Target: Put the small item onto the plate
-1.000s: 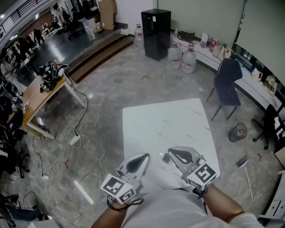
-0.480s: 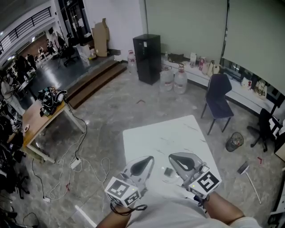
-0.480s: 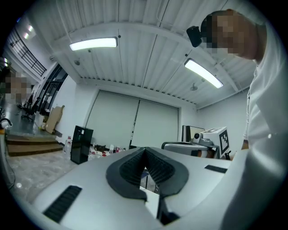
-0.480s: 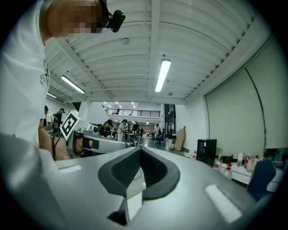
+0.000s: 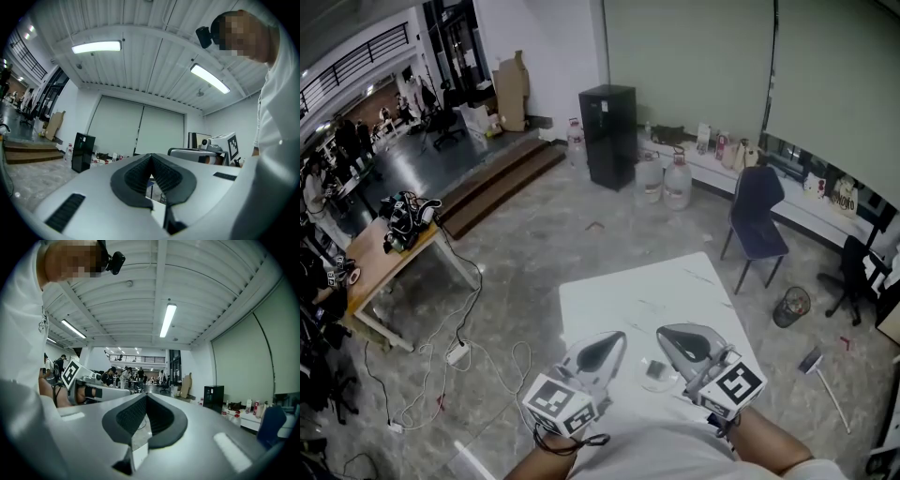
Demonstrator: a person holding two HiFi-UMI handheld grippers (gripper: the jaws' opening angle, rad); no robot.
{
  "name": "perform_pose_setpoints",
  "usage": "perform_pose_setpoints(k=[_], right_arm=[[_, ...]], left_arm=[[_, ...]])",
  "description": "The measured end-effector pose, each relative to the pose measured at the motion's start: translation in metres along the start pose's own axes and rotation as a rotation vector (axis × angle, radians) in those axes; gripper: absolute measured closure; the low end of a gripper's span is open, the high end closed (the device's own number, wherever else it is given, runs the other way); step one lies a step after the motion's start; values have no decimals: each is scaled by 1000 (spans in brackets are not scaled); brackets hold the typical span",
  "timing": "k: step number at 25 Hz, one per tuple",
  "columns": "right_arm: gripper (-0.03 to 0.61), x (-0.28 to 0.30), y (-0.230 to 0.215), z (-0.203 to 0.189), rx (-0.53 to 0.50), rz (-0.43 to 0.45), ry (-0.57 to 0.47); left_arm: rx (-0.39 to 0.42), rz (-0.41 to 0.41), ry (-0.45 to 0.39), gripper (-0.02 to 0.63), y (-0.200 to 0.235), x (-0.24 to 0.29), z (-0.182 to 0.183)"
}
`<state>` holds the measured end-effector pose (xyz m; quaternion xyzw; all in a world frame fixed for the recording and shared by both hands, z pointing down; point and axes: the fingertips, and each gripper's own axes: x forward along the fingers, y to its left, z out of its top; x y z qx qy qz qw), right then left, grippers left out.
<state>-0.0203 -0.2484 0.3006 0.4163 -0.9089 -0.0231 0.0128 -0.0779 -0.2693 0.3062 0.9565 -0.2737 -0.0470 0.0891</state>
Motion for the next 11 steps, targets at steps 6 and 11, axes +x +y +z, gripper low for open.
perform_pose_setpoints(k=[6,11], right_arm=[[577,3,4,4,1,13,-7],[577,7,5,4,5,11,-4]], left_arm=[[4,8,1,609,-1,-2,2],[-2,13,-7,609,1,-8,4]])
